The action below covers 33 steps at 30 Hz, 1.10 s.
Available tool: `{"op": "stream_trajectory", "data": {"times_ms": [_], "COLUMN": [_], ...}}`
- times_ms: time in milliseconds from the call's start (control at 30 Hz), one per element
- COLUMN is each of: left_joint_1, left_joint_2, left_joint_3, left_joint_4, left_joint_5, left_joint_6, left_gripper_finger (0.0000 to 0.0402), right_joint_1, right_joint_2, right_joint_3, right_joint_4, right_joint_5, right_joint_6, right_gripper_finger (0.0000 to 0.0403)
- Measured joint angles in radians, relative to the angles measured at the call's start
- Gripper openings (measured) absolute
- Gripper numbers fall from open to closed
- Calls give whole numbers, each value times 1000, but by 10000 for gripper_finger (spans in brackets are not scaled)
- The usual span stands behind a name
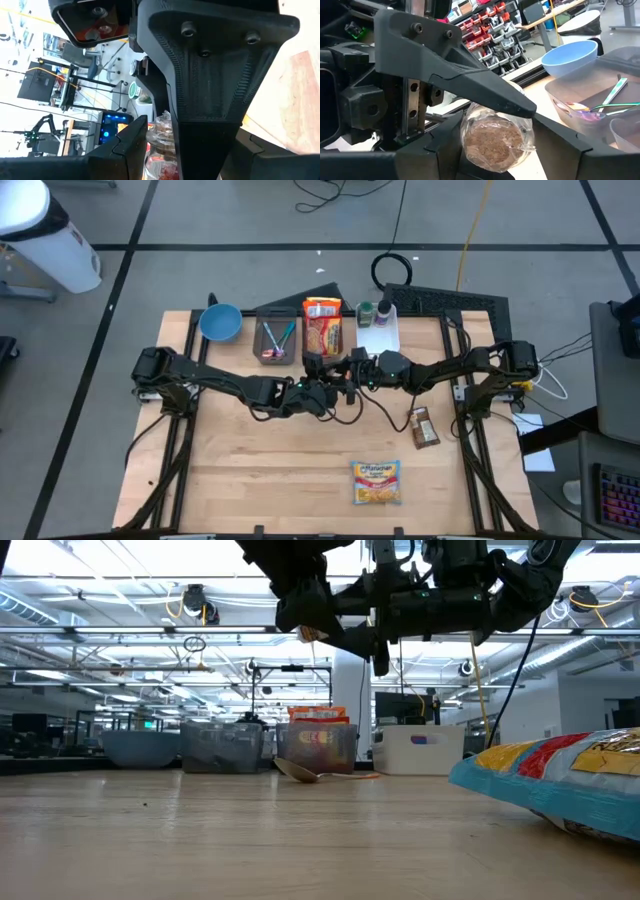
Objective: Pick & Place Food Item
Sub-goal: Put the brown seasoning bottle into the white bin
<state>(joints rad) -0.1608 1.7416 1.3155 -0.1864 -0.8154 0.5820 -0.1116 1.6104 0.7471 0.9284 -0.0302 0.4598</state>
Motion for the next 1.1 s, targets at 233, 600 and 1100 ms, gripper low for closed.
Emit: {"op": "stream_trajectory", "data": {"times_ms": [233, 600, 1100], "left_joint_1": [0, 1, 1], "left_joint_2": [0, 0, 0], "left_joint_3": [0, 1, 1], "left_joint_4": [-2, -14, -27], "left_joint_5": [16, 39, 53], "left_joint_6": [-15, -20, -42], "left_gripper_finger": [188, 188, 188], "right_joint_1": [-5, -5, -6], "right_joint_2": [0, 0, 1], "right_joint_3": [-1, -2, -2], "right_joint_4": [11, 21, 27], "right_joint_5": [-3, -7, -26], "right_joint_6": [-8, -29, -48], "right_gripper_finger": [222, 215, 181]}}
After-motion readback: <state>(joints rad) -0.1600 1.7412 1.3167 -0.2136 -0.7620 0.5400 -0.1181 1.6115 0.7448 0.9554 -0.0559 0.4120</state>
